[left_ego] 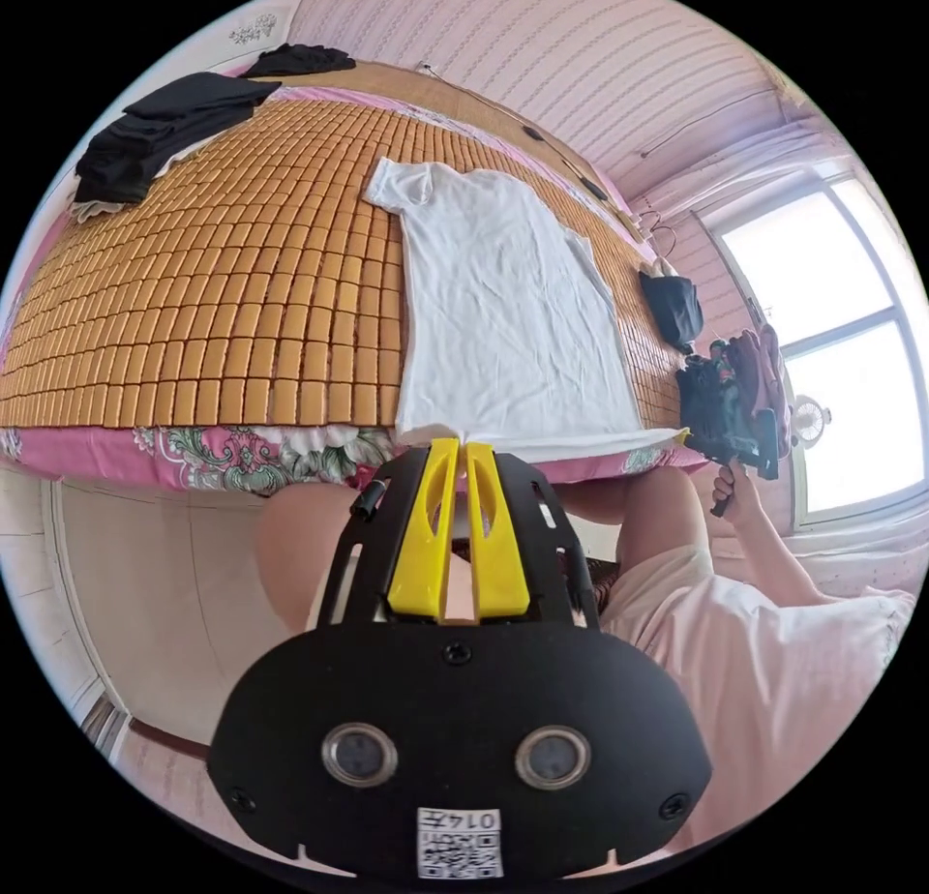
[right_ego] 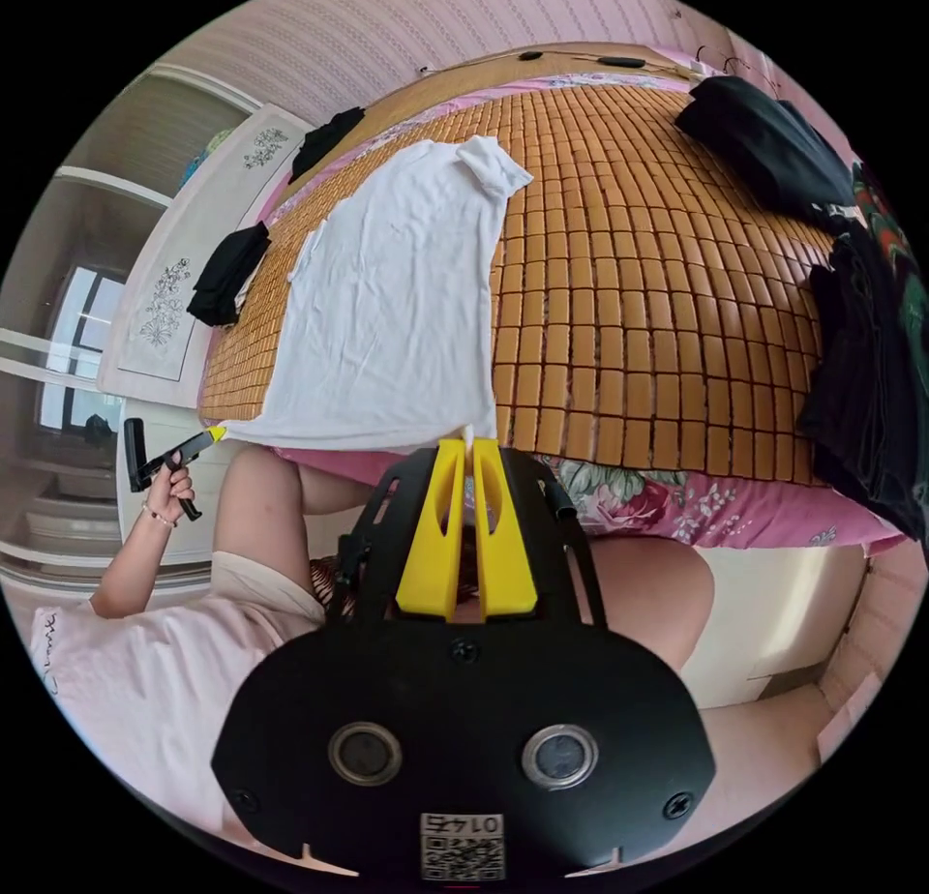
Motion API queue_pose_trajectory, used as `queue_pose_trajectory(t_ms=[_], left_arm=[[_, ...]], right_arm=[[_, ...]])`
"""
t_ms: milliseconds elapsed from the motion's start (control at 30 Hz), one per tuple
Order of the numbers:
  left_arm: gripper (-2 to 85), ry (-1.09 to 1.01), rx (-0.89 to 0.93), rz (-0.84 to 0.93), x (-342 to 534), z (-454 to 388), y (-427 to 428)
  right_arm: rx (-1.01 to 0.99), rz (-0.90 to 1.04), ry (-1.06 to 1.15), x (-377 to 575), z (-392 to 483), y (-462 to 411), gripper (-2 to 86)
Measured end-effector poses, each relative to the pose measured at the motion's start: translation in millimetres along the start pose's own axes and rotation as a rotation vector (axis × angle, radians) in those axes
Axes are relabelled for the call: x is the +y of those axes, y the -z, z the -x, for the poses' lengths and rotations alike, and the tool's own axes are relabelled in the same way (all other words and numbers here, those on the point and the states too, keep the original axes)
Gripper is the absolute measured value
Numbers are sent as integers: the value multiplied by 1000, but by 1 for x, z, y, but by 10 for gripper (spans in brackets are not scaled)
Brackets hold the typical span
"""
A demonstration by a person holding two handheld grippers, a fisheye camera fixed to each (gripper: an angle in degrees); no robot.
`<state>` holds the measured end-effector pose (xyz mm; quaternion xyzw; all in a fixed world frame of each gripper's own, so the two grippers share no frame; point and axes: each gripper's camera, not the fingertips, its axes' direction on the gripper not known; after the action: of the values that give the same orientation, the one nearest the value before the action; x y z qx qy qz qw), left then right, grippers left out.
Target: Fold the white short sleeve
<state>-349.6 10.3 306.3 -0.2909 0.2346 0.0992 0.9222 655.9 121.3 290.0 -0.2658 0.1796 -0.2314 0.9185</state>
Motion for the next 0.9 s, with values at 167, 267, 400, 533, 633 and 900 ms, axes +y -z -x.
queue_pose_trajectory(t_ms=[167,267,400,533,633,900], left_arm=[[-8,-66,-36,65,16,-10,-27],[-5,-82,-53,91,24,-11,-42],[10,-62,-6,129,31,-4,-64],[33,-48,28,100,30,0,-72],[37,-59,25,50,17,-1,-72],[35,-56,2,-60,-51,-2,-91]], right_arm=[[14,49,43,7,28,14,8],[16,99,83,8,50,17,12],[68,168,100,8,73,15,31],[104,206,101,6,94,24,58],[152,198,121,-3,113,42,65],[180,120,165,-59,167,78,75]])
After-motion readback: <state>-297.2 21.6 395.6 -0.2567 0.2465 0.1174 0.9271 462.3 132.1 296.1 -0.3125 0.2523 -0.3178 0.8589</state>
